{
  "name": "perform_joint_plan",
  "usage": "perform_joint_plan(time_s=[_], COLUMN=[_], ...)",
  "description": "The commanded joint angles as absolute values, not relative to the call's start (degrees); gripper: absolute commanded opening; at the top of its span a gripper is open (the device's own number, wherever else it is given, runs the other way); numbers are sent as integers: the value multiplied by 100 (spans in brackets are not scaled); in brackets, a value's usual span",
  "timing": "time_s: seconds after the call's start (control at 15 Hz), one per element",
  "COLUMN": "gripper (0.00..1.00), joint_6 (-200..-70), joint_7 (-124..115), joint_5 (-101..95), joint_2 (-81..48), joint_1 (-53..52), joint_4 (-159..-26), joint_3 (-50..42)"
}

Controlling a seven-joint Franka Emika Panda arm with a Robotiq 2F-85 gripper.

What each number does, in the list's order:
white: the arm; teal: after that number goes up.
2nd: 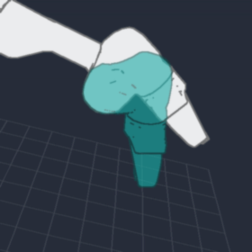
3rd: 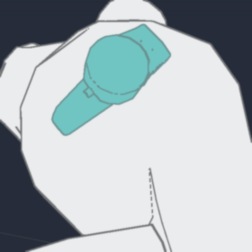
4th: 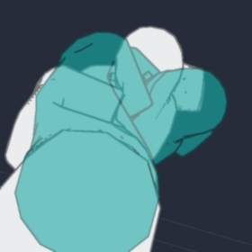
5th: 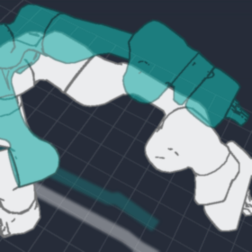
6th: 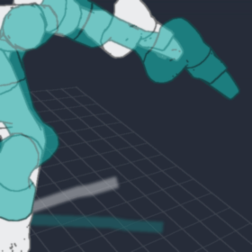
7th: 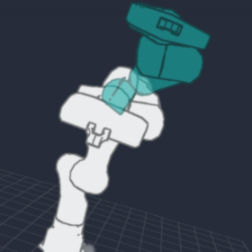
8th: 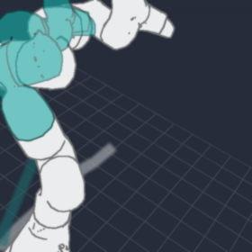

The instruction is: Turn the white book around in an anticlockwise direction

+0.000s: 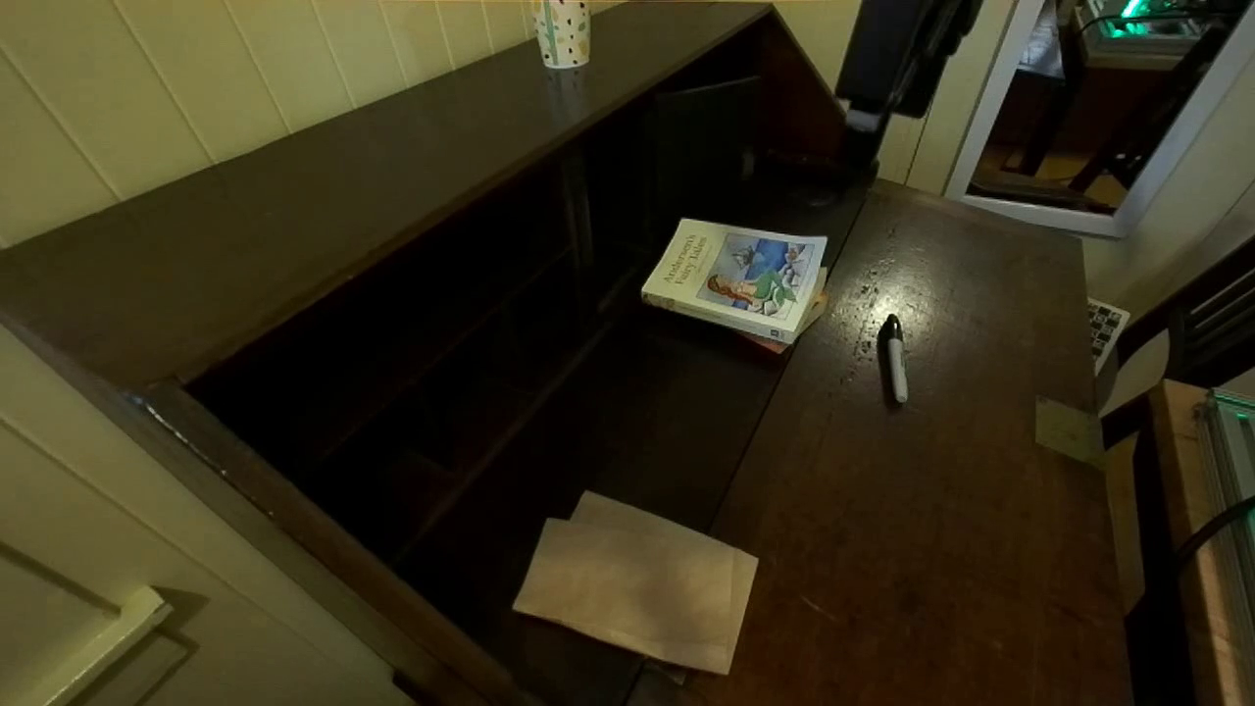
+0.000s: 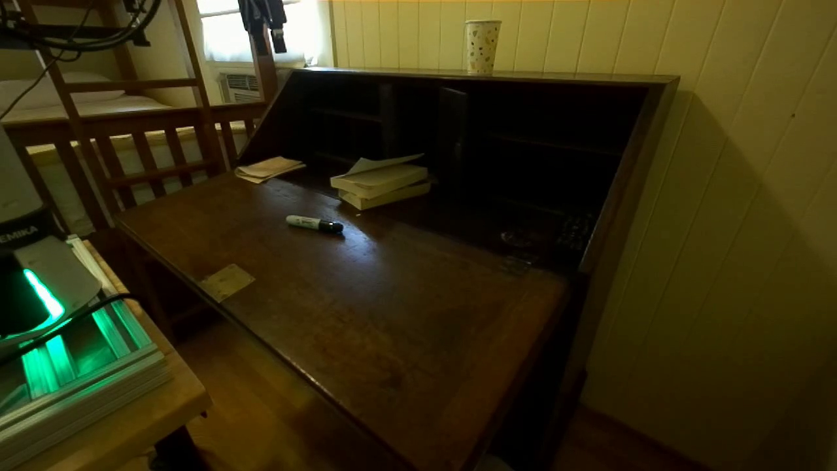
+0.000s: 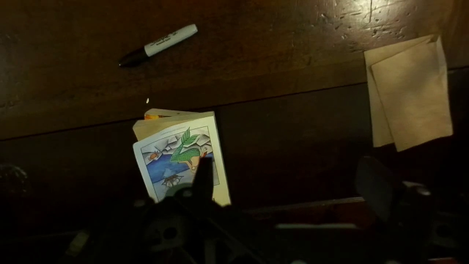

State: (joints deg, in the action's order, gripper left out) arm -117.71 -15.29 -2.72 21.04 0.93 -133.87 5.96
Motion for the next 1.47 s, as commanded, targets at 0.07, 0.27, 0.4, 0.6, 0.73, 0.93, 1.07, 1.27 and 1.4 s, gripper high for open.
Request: perform_joint_plan(time_s=[0.07, 0.27, 0.4, 0.6, 0.73, 0.93, 1.07, 1.27, 1.4], gripper=[100, 100, 100, 100, 100, 100, 100, 100, 100], joint_6=[-12501, -12821, -13041, -12948, -12948, -12948, -12956, -13326, -13611], joint_7=[-1842, -2022, -2083, -1910, -1908, -1907, -2367, -3372, -3920], joint_5=[-400, -488, -572, -424, -424, -423, -667, -1100, -1434], joint_2=[1402, 947, 767, 745, 729, 759, 673, 356, 95], joint_1=[235, 329, 353, 278, 269, 256, 311, 410, 435], joint_4=[-13402, -13388, -13424, -13434, -13432, -13429, -13407, -13356, -13295], joint_3=[503, 402, 319, 225, 220, 226, 271, 260, 214])
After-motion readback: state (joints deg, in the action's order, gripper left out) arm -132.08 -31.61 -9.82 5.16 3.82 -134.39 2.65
